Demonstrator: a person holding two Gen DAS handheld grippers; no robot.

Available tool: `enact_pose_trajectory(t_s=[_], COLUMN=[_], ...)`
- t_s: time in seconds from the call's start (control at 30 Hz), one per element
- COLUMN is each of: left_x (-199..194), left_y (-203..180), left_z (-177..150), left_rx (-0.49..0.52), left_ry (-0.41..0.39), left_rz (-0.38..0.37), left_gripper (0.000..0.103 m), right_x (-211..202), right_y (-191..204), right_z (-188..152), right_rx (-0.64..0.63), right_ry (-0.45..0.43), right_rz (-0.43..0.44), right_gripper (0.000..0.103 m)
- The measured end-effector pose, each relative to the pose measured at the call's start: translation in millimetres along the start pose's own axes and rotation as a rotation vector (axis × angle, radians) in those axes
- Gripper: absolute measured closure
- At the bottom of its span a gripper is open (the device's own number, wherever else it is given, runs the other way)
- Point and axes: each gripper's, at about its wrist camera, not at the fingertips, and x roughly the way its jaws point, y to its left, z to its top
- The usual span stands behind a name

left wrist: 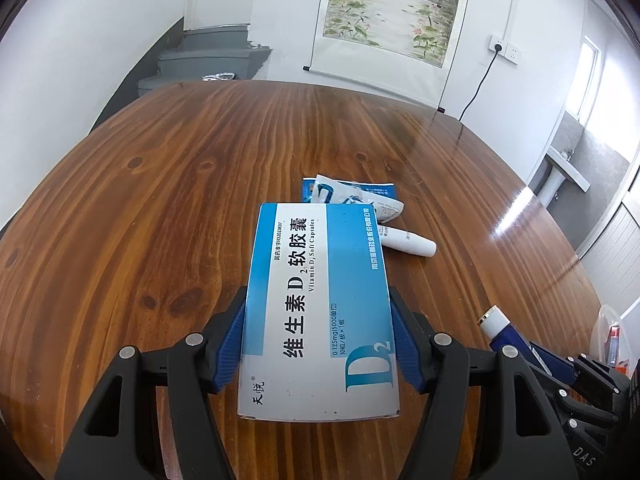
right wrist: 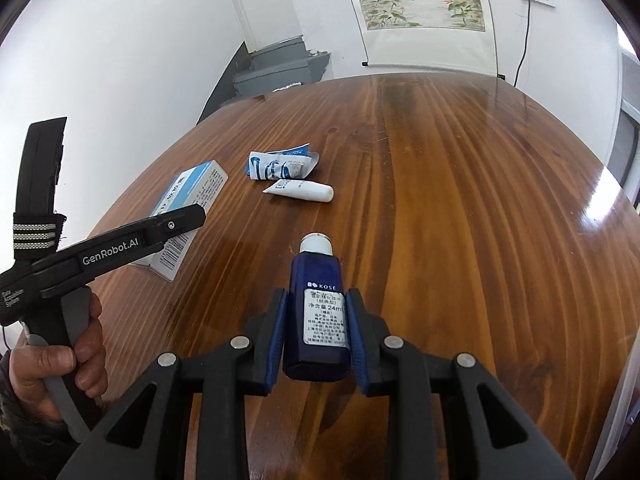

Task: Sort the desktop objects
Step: 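Carry the vitamin box and KOSE bottle over the clear bowl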

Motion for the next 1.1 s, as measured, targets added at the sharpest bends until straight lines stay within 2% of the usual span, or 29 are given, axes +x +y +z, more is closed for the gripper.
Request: enact_pose_trajectory(t_s=[0.47, 0.77, 1.1], left_x=[-12, -25, -37], left_y=[-61, -113, -170], left_z=[-28, -38, -44], left_rx=[0.123, 0.201, 0.299], left_ry=[0.013, 0.024, 0.031], left_rz=[-0.121, -0.221, -0.285], left_gripper=[0.036, 0.036, 0.036], right_x=[-73, -144, -198], right_y=[-35, -79, -139], right_z=[-34, -60, -93], right_rx=[0.136, 0.24, 0.371], right_ry=[-0.133, -0.26, -0.317], right_rz=[-0.08, -0.228, -0.365], right_gripper=[0.071, 0.071, 0.071])
